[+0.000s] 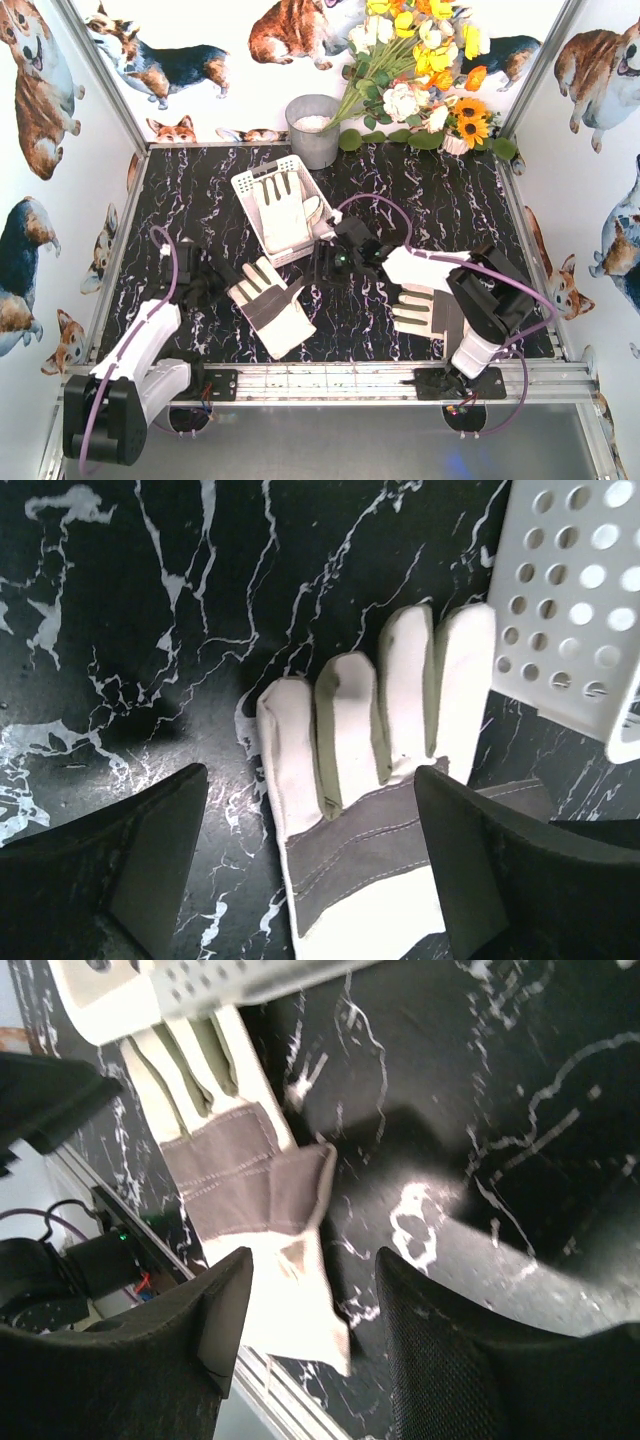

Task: Put the gloves into the storage basket
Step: Move the glove to the center of the board.

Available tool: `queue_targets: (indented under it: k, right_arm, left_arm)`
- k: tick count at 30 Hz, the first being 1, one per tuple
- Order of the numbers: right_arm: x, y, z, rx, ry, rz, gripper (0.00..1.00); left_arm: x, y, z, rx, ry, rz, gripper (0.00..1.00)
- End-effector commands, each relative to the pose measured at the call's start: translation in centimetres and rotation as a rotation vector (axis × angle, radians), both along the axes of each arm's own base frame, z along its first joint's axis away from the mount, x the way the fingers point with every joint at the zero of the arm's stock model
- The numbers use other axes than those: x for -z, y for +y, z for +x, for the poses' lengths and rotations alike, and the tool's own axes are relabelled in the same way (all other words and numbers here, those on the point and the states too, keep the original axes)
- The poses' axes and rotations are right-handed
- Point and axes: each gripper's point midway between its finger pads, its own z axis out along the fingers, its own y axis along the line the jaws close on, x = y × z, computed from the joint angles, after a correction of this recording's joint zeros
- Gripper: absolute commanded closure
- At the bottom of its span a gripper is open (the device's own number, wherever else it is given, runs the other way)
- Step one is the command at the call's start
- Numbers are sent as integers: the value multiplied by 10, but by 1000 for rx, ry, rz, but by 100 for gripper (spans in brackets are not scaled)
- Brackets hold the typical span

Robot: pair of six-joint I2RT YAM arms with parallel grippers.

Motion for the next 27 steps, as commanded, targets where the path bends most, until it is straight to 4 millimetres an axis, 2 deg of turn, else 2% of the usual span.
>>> queue_targets:
  k: [1,7,11,14,17,22,25,27]
  right_arm:
    - [-26,31,25,-12,-91,108,47]
    - [-17,46,29,-47,-55,129,53]
    - [-15,55,30,-73,-43,141,57]
    - [-11,56,26,-87,-23,142,68]
    - [-10,58,20,-112,7,161,81]
    - [-14,57,4,-153,55,195,99]
    - [-17,48,-9,-151,91,190,100]
    - [-19,38,-18,-141,112,170,100]
  left_arm:
    - [3,-5,4,-44,-46,-72,27]
    - [20,-15,-2,-26,-10,-125,46]
    - [21,-14,-3,-31,-11,-125,51]
    - [26,-13,-6,-37,-5,-117,55]
    - [31,-11,-8,-43,4,-111,64]
    - [33,-12,-8,-41,-5,-115,89]
    - [34,-16,-11,-13,3,-125,99]
    - [33,-22,-13,31,9,-138,100]
